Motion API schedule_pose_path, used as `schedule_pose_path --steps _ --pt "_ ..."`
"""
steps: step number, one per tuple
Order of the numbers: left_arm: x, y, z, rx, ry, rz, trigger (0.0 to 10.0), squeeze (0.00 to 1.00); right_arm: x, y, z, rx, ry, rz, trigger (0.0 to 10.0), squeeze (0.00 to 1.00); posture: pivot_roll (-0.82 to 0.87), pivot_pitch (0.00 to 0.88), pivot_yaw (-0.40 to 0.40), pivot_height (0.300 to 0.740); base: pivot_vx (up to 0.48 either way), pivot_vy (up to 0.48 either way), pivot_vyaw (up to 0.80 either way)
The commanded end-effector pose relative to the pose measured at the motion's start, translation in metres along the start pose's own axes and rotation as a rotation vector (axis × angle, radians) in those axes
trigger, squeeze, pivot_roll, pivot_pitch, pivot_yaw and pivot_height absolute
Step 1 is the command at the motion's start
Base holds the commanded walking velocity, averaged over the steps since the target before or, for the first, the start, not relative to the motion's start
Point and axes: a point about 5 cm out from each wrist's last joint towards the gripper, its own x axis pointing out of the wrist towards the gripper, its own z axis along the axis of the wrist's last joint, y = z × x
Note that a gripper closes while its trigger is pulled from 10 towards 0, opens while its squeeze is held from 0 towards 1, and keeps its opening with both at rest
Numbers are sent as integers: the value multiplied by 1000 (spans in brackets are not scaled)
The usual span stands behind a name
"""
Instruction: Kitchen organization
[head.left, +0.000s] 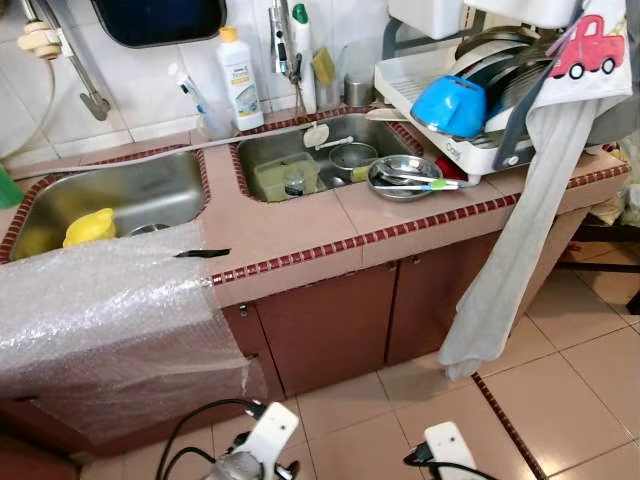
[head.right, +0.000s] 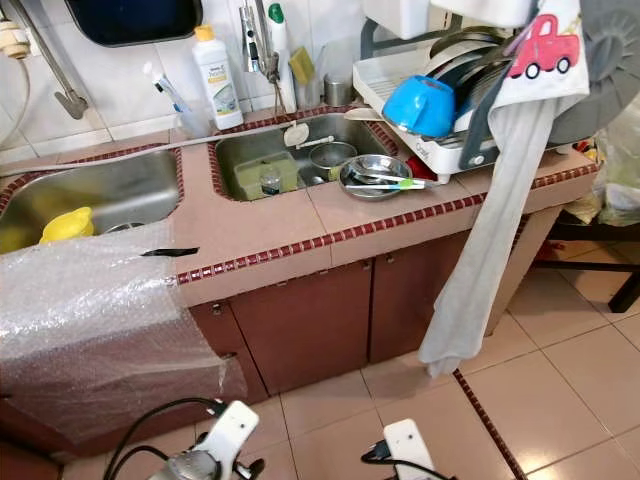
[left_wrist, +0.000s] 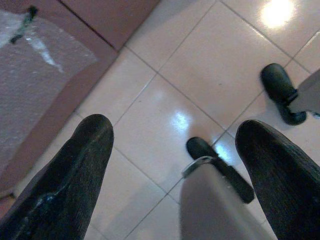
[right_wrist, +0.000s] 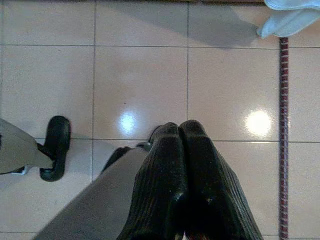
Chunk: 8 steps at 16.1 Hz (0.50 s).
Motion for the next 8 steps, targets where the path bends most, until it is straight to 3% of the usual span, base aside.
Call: schedule_pose_path --steps 1,5,8 --pt "-1 8 -3 10 11 30 10000 0 1 6 4 -10 -15 21 10000 0 -51 0 111 740 0 0 0" --pt "-1 7 -4 -15 10 47 10000 0 0 6 2 -56 -12 43 10000 0 -37 0 69 740 0 0 0" --pt "-1 6 -4 -94 5 58 10000 0 0 -1 5 -99 -13 48 10000 0 -28 0 28 740 0 0 0"
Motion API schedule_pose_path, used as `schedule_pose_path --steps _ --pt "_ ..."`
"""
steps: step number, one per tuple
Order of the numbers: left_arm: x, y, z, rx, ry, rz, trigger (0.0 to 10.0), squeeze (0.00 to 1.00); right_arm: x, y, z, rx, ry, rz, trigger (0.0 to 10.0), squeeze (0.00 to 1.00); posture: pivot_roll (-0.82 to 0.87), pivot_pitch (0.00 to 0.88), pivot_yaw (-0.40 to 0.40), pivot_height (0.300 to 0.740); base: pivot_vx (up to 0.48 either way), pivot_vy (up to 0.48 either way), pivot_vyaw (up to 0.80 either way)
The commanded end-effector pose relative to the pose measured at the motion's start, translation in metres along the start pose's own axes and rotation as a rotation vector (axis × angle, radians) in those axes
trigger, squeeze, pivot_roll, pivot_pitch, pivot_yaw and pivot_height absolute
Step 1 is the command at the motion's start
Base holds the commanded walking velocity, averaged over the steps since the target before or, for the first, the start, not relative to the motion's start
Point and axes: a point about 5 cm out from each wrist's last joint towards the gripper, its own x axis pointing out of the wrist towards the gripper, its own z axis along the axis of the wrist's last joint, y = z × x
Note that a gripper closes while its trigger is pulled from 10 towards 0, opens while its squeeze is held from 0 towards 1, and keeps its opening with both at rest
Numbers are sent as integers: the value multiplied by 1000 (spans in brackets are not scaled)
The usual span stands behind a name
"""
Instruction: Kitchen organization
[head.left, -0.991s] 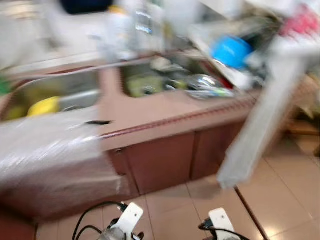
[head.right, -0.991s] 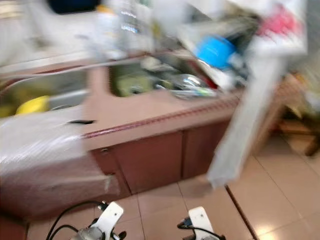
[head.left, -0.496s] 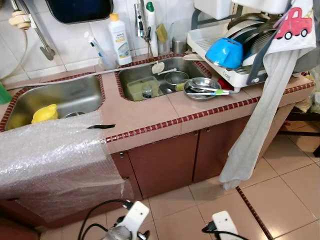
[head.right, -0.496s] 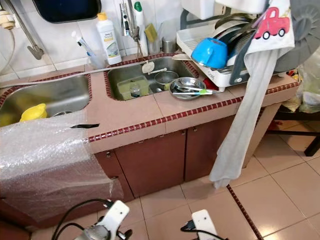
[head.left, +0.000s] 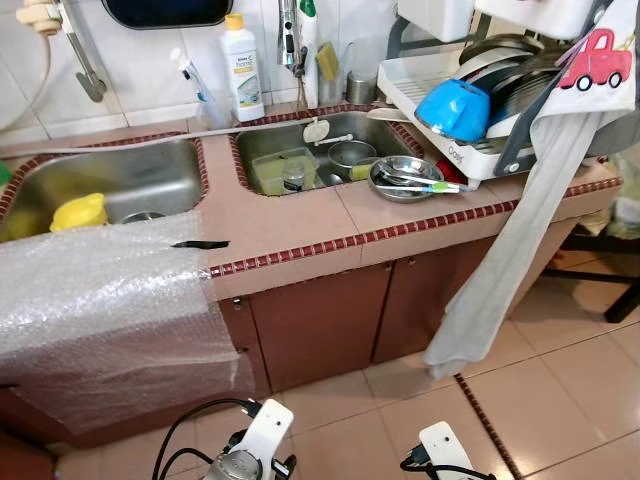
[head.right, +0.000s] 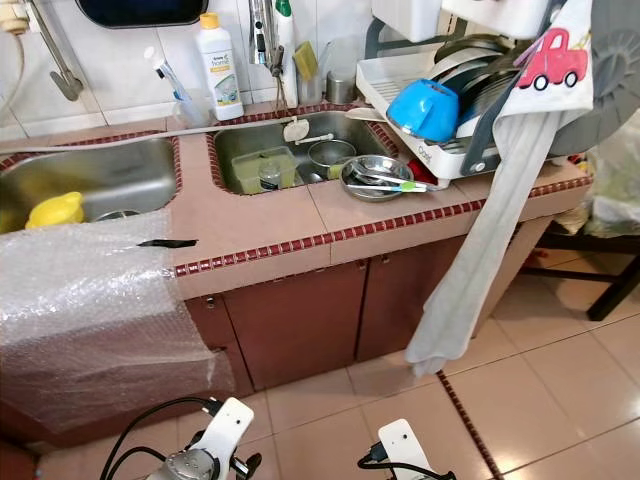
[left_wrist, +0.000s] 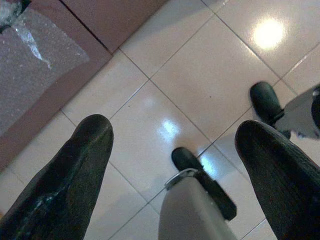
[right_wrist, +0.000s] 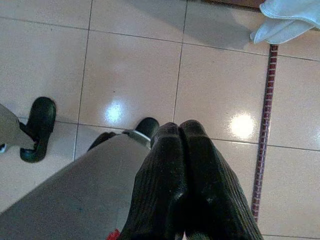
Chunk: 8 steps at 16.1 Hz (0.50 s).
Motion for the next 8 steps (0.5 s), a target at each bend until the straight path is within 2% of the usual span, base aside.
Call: schedule_pose_path --steps 1,4,8 --pt "0 1 -1 -22 4 12 10000 0 0 -6 5 -23 -12 -1 10000 0 -25 0 18 740 0 0 0" --pt "0 3 1 -23 2 15 10000 0 1 -8 8 -34 -15 1 10000 0 -21 0 11 740 0 0 0" --pt "0 6 4 8 -4 26 10000 0 2 -3 11 -19 -24 10 10000 0 -25 0 31 740 0 0 0"
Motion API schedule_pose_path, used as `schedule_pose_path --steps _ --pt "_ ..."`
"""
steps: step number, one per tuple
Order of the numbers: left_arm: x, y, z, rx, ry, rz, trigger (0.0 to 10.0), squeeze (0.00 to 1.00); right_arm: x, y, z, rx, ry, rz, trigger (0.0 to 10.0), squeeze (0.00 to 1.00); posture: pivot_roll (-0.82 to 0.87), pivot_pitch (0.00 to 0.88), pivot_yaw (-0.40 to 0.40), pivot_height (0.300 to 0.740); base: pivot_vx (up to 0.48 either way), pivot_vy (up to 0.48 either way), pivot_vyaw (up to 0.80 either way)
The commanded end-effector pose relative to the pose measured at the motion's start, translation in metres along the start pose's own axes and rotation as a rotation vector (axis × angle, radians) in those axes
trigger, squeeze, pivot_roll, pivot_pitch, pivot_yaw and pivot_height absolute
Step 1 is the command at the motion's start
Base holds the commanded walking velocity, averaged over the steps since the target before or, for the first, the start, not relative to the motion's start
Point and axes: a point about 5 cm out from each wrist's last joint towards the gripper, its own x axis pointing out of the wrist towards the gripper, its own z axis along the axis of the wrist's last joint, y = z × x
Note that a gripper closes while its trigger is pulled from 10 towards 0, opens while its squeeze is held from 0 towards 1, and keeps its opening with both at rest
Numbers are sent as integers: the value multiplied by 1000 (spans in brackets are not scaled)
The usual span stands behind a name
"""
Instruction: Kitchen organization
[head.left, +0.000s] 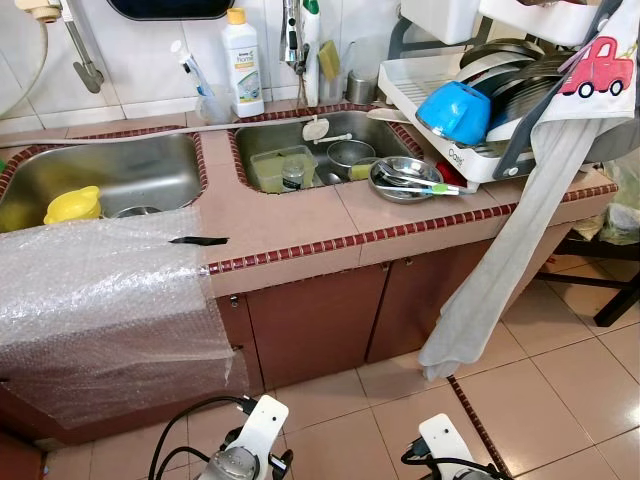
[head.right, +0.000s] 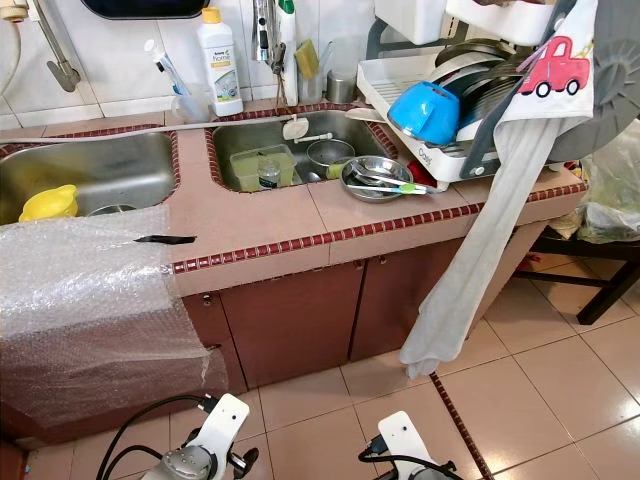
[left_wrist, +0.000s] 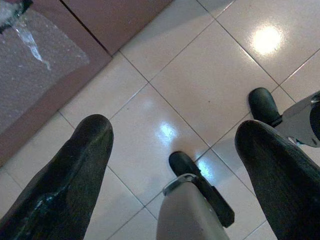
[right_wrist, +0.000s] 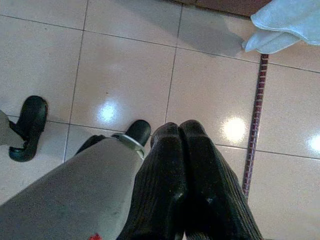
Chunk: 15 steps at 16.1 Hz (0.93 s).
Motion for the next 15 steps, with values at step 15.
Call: schedule_pose_path --steps 15 --pt "0 3 0 61 9 7 10000 0 0 5 -1 21 -1 2 10000 0 -41 0 64 740 0 0 0"
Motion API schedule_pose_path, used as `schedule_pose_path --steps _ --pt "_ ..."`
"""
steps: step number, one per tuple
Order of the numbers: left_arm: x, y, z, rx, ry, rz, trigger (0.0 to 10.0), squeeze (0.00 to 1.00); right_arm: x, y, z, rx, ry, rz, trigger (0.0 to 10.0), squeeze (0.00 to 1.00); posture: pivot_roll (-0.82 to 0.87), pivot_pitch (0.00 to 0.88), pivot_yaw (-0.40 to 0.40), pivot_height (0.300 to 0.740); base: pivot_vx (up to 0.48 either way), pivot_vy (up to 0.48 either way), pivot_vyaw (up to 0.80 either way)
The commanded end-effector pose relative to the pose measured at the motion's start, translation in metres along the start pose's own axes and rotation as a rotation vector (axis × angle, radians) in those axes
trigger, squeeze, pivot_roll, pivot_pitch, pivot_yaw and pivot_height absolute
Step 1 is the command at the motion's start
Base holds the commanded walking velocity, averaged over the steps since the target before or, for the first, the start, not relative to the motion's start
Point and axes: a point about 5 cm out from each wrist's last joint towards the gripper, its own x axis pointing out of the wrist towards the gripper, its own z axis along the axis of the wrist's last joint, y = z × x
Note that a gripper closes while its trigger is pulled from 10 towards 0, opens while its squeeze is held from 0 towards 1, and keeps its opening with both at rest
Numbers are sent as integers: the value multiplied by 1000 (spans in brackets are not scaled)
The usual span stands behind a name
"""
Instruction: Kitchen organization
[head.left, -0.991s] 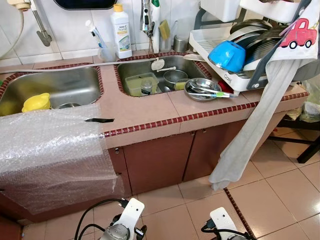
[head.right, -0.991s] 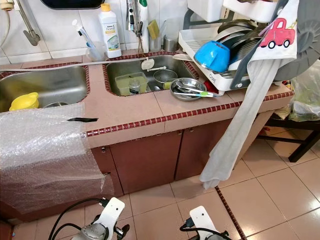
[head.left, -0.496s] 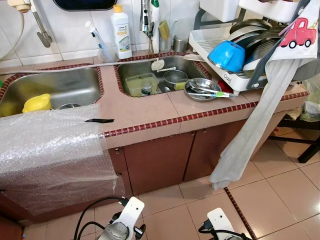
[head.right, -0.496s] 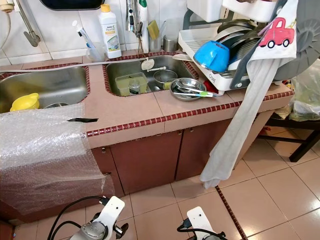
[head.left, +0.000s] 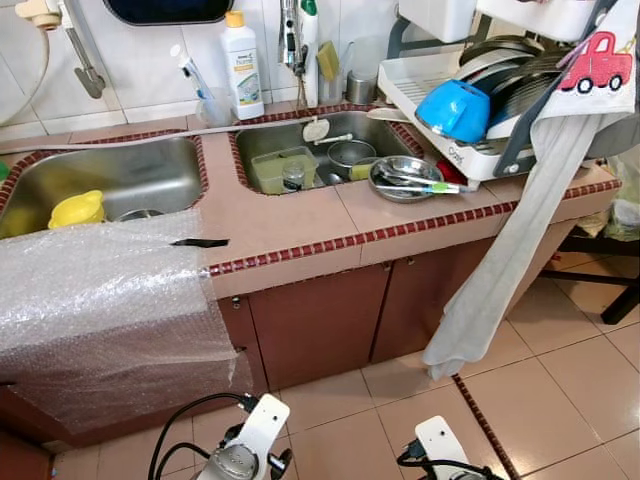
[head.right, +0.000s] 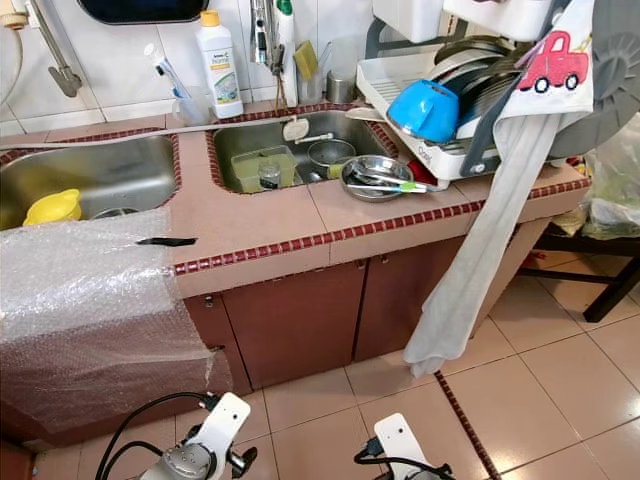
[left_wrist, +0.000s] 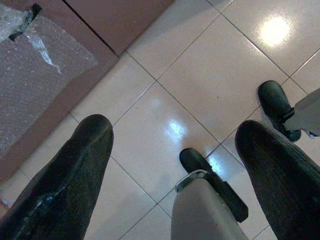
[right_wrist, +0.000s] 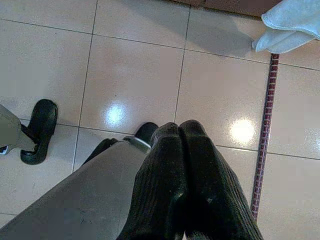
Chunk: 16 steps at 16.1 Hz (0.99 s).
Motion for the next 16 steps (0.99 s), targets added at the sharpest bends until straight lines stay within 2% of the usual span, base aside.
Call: schedule_pose_path --steps 1,7,16 --pt "0 2 -1 15 4 7 10000 0 0 1 0 9 -2 -1 10000 0 -44 0 65 740 0 0 0" --pt "0 0 0 20 0 -15 10000 0 0 1 -2 3 2 2 10000 0 -45 0 67 740 0 -41 0" --pt "0 -1 1 34 -2 -22 10000 0 -1 0 -4 -4 9 0 10000 0 -54 0 74 740 0 -392 0"
